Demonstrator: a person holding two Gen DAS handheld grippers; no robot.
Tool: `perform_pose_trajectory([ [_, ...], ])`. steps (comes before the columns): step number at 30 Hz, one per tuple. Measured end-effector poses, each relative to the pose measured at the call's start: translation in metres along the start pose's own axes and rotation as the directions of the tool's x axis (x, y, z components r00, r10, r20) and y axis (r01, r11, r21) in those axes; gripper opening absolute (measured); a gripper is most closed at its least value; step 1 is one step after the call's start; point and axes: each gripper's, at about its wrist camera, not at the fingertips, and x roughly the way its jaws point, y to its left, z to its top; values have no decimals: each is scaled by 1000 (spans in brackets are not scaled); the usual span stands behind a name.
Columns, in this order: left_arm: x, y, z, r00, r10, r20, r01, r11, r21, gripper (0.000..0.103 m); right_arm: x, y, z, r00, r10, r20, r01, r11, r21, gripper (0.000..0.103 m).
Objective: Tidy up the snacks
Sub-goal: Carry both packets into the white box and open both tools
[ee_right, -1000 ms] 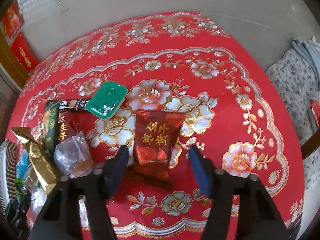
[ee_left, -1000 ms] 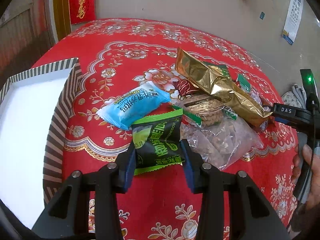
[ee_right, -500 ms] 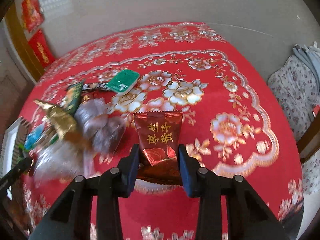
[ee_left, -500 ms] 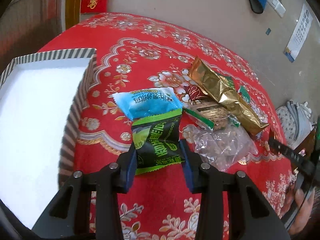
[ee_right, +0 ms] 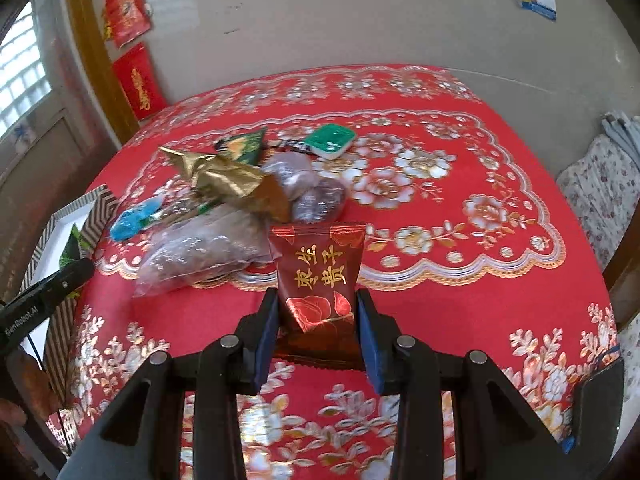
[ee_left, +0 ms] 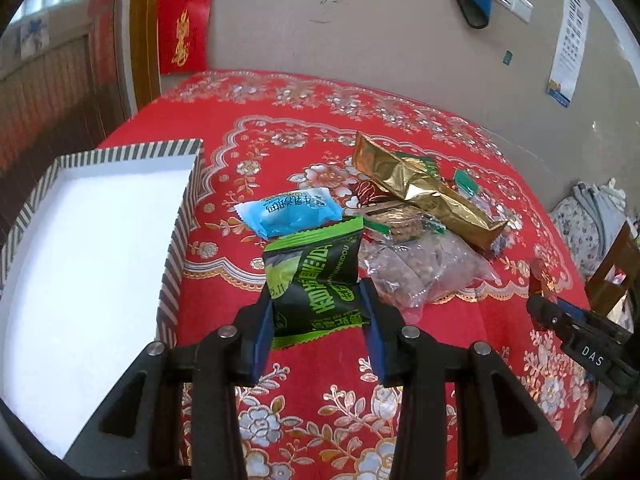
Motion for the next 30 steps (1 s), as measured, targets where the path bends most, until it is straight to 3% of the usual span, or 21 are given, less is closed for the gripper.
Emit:
perform_pose_trajectory([
  [16, -21, -2, -8, 996, 64, 56, -66, 997, 40, 41, -3, 66, -4, 999, 3, 43, 1, 995, -99, 37],
  [30, -52, 54, 8, 982, 163, 100, -162, 987, -13, 41, 3, 161, 9, 993, 108, 38, -96, 968, -234, 38],
])
